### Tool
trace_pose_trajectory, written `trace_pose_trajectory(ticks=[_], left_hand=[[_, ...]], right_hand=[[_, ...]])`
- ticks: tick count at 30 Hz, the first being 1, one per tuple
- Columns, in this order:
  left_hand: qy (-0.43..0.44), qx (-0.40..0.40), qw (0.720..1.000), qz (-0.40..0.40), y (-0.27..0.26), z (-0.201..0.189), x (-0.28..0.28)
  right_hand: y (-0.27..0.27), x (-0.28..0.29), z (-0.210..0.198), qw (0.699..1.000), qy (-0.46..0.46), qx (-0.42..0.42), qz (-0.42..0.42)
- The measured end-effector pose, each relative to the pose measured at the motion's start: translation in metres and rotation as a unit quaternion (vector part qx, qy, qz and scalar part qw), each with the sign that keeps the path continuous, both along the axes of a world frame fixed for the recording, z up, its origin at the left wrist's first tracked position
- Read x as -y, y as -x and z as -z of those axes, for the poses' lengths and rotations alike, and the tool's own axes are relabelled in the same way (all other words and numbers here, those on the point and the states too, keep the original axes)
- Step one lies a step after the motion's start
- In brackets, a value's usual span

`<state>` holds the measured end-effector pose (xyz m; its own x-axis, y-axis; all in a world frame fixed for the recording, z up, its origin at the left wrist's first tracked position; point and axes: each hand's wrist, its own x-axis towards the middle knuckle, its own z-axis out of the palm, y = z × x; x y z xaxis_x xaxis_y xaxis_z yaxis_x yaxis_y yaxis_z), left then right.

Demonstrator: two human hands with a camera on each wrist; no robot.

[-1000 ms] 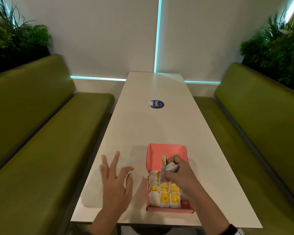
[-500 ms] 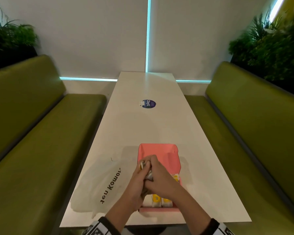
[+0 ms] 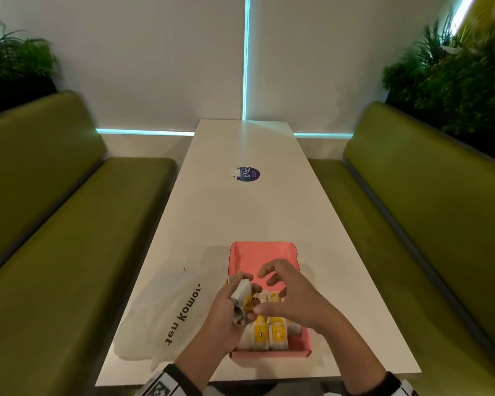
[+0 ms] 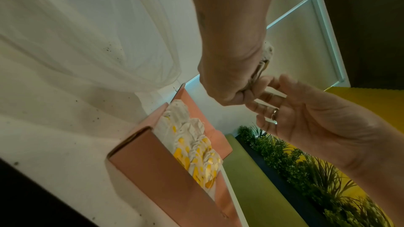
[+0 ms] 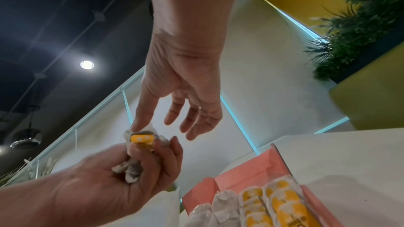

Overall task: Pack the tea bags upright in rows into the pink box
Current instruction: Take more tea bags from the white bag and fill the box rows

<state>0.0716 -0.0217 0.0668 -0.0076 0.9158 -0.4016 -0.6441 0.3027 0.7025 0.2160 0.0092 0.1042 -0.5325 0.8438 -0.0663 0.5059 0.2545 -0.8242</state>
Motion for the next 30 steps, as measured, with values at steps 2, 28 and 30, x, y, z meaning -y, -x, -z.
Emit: trace_pose_trajectory(ticks=[2,28,30], left_hand=[[0.006,0.0,1.0,-0.001,-0.001,-0.001,-0.001],[-0.038,-0.09,0.995,0.017,0.027,0.007,-0.001],[-0.074,-0.165,0.98,0.078,0.027,0.005,0.004]], right_hand=[[0.002,0.002,0.004,1.0,-0.016,-0.008,0.007],[-0.001,-0.009,0.002,0.996,0.029,-0.063,0.054],[-0.003,-0.01,-0.003,0.999,0.033,-0.003,0.015]])
